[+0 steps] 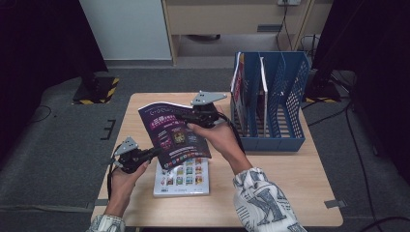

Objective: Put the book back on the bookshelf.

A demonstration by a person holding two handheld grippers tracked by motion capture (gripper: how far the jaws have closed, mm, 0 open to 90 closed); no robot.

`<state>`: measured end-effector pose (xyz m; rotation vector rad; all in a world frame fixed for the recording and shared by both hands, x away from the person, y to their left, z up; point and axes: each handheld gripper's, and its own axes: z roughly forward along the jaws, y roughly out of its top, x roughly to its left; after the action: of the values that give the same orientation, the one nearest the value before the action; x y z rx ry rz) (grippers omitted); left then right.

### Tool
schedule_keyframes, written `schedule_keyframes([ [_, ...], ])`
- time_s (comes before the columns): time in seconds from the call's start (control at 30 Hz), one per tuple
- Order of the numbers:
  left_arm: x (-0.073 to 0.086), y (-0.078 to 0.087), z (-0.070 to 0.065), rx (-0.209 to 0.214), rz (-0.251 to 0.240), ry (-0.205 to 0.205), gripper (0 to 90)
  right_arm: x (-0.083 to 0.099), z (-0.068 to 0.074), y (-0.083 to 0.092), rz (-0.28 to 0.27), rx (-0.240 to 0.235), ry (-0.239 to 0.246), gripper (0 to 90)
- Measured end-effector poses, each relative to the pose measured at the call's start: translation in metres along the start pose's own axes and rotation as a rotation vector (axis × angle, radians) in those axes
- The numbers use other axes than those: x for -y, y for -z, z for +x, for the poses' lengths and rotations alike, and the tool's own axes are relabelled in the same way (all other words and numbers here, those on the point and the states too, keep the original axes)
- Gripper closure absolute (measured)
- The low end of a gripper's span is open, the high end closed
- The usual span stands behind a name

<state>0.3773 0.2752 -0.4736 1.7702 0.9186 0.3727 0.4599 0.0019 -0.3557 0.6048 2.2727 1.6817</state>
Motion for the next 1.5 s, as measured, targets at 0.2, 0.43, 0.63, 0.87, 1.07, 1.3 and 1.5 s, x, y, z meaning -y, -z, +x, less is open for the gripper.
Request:
schedule_keyframes([
  [0.2, -0.0004, -0.0001, -0.0006, 0.001, -0.001, -0.007, 84.4, -0.0003, -0.0027, 0.0008, 0.019, 0.015, 0.024, 79.6],
  [0.43, -0.0005, 0.0001, -0.001, 0.003, -0.002, -0.01, 84.4, 0.0016, -0.0043, -0.0008, 0.024, 0.012, 0.031, 79.5],
  [0.63, -0.0009, 0.0, -0.0013, 0.009, -0.004, -0.011, 84.4, 0.002, -0.0056, -0.0006, 0.02, 0.005, 0.022, 79.2],
  [0.87, -0.0009, 0.0008, -0.0008, 0.014, -0.002, -0.016, 84.3, 0.0031, -0.0069, -0.0034, 0.008, -0.028, -0.003, 78.7],
  [1.07, -0.0009, 0.0003, -0.0001, 0.022, -0.004, -0.014, 84.3, 0.0028, -0.0068, -0.0042, 0.011, -0.019, 0.008, 80.9],
  [1.3, 0.0002, 0.0013, 0.0021, 0.032, -0.003, -0.004, 84.1, 0.0026, -0.0006, -0.0072, 0.017, -0.034, 0.032, 82.4],
  [1.5, 0.0007, 0.0012, 0.0027, 0.036, -0.025, 0.007, 83.4, 0.0009, 0.0009, -0.0024, -0.012, -0.006, 0.023, 84.2],
])
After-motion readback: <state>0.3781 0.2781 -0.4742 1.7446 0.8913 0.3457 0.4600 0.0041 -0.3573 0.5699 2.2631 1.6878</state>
